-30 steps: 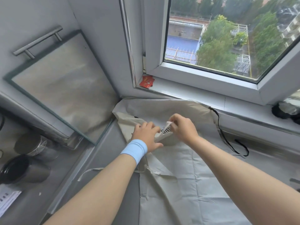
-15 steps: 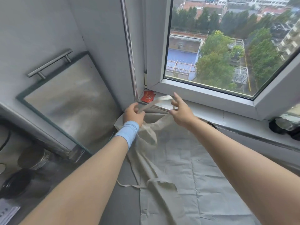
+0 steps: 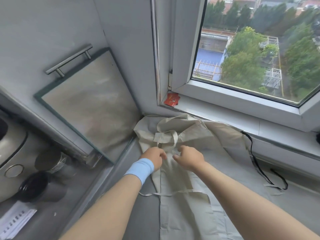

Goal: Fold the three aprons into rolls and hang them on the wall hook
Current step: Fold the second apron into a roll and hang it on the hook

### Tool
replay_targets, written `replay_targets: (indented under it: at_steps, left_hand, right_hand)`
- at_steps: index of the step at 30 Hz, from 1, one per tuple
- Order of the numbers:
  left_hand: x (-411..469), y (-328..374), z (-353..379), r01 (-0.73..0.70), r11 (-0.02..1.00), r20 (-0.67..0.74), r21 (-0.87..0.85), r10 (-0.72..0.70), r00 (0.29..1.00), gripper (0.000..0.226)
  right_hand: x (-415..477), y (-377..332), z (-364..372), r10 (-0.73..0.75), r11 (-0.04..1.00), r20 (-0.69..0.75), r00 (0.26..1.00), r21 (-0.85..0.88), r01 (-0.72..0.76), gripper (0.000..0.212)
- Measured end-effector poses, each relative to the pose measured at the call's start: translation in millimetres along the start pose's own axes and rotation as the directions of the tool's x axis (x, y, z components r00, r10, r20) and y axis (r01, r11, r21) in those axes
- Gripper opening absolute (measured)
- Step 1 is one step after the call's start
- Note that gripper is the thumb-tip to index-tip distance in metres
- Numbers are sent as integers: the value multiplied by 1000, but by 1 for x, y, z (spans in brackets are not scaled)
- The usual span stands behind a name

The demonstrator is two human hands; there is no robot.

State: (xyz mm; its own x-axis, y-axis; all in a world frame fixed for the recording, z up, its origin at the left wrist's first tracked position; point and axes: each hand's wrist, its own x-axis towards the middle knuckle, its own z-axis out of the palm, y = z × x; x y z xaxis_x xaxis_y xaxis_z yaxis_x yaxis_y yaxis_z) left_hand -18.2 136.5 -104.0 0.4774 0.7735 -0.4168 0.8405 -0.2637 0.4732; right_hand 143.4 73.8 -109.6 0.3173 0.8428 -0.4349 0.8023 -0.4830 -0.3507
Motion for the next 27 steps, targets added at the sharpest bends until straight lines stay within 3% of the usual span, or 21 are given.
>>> replay_targets:
  at_steps: [3,5,7,9,12,14,15,17,19,21,24,27]
  left_hand:
    - [10,1,3,-94,994,-80,59,98,992,42]
    - [18,4,2,-115,991,-80,63,120,990,47]
    - [30,8,-1,-80,991,-46,111,86,995,66]
    - [42,12,-10,-23,991,-36,133,28,999,79]
    - [51,17,-23,14,998,-154,56,-6,988,68]
    - [44,19,-22,-24,1000,-272,14,27,962,50]
    - [38,21,-17,-46,999,-279,20,50,959,44]
    - [23,20,-2,-85,996,-214,33,90,973,37]
    - [5,19,13,-109,993,-127,35,112,985,27]
    - [-12,14,24,-120,989,-57,81,125,991,11]
    - [-36,0,39,-105,973,131,206,79,988,29]
    - [-52,-14,50,-180,901,243,394,87,966,32]
  right_hand:
    - [5,2,4,-87,968,-170,982,220,124,67]
    - [8,3,-4,-167,944,-279,946,231,235,87]
    - [19,6,-14,-172,944,-317,933,217,248,92]
    - [32,15,-25,-188,947,-291,938,198,252,84]
    - [36,23,-32,-243,944,-328,913,138,301,50]
    - [18,21,-29,-161,974,-326,932,97,203,25]
    - [9,20,-25,-84,993,-246,966,61,102,23]
    - [-10,20,-11,33,992,-12,999,-119,-34,37]
    - [-22,26,7,55,981,63,996,-190,-42,34]
    - [-27,35,13,81,984,-10,997,-156,-82,24]
    - [-36,54,14,87,981,-163,983,-159,-113,29]
    - [-56,67,15,-102,972,-337,936,-234,22,39]
